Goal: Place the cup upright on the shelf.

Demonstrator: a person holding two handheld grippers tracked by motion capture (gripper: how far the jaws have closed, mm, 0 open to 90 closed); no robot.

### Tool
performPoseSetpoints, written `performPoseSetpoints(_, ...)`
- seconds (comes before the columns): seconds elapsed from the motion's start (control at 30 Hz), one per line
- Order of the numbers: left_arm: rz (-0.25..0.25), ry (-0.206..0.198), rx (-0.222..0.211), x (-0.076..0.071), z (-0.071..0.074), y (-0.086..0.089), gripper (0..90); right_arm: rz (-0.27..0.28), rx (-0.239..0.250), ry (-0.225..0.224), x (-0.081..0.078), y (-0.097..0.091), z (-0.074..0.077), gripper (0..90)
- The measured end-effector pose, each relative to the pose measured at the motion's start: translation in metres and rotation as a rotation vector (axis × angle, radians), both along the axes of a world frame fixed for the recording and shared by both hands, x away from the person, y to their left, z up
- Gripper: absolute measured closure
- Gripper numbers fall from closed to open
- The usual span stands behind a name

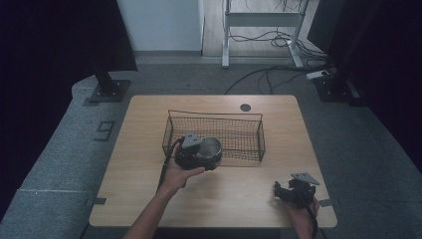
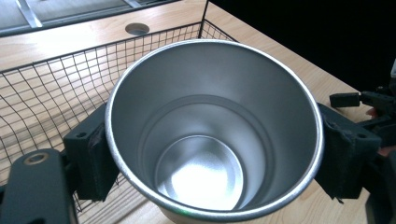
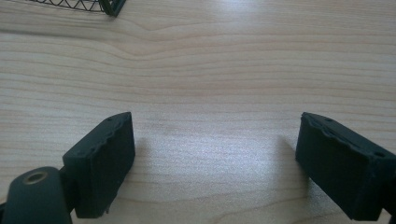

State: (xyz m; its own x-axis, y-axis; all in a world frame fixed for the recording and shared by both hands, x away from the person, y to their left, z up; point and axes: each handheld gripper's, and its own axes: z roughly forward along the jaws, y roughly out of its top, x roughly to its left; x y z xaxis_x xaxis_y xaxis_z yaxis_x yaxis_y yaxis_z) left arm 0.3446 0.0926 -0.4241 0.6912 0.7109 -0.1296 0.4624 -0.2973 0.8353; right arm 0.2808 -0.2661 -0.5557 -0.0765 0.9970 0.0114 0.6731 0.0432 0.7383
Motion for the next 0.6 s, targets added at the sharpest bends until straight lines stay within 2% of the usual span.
performPoseSetpoints(0.33, 0.008, 0.006, 0.0, 0.009, 0.006, 0.001, 15.7, -0.001, 0.001, 0.001, 0.0, 0.0, 0.0, 11.7)
performPoseSetpoints(0.43, -0.002, 0.021, -0.015, 0.011, 0.007, 0.001, 15.7, -0.001, 0.001, 0.001, 0.0, 0.0, 0.0, 11.8)
performPoseSetpoints(0.6, 0.003, 0.013, -0.002, 0.013, 0.009, -0.001, 15.7, 0.001, 0.001, 0.003, 0.0, 0.0, 0.0, 11.7)
